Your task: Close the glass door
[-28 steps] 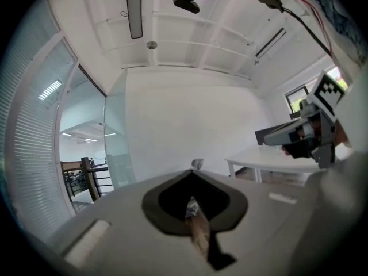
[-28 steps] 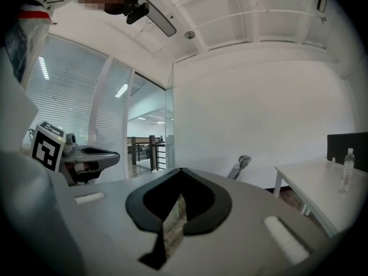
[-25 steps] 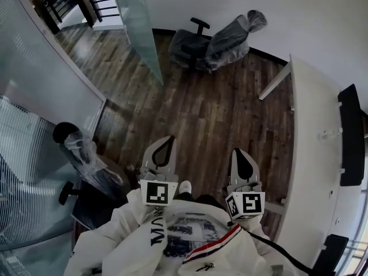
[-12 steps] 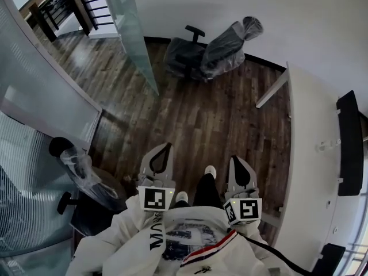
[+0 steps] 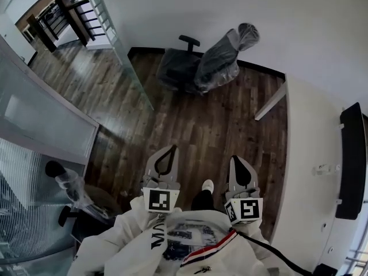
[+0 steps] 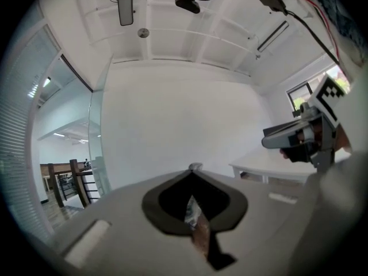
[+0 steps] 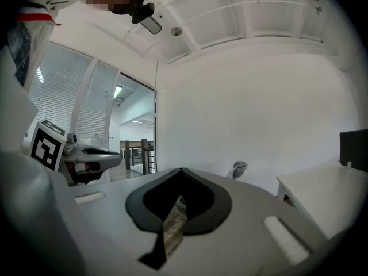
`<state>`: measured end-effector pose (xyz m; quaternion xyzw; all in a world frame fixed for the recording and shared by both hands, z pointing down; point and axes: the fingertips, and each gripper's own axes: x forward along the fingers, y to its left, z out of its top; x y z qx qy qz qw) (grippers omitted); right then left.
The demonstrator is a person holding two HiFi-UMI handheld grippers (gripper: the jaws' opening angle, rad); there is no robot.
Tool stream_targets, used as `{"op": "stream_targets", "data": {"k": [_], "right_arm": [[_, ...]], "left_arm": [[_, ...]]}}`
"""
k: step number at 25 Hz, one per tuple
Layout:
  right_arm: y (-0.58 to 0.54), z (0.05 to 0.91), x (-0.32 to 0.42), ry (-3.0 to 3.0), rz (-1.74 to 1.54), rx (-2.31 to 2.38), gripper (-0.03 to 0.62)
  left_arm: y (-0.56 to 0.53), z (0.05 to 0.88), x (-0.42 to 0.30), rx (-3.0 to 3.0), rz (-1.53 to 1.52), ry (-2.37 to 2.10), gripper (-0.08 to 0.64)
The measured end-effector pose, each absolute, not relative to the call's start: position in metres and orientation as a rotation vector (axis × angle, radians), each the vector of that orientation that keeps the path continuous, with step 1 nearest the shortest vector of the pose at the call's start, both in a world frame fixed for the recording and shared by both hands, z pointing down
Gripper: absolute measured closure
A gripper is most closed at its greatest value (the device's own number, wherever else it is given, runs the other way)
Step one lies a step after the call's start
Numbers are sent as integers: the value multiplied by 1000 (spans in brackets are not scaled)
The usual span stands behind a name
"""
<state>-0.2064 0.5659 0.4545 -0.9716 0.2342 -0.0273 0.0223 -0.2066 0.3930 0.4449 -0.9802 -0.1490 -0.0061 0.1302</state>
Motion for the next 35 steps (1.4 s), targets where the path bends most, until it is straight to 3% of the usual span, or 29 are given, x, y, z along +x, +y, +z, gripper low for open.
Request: {"op": "stream_targets", "data": {"k": [15,23,35], "right_arm": [[626,463,-101,816,-102,-2941,586],[601,483,-67,912,-185,-2904,586],[502,485,41,1095,-212,-2884,586]], "left_arm": [[435,446,-111,-2852,-50,-287,557],[411,460,-83,-2856,-106,-195,557],[322,469,5,-2892,-136,-60,557]]}}
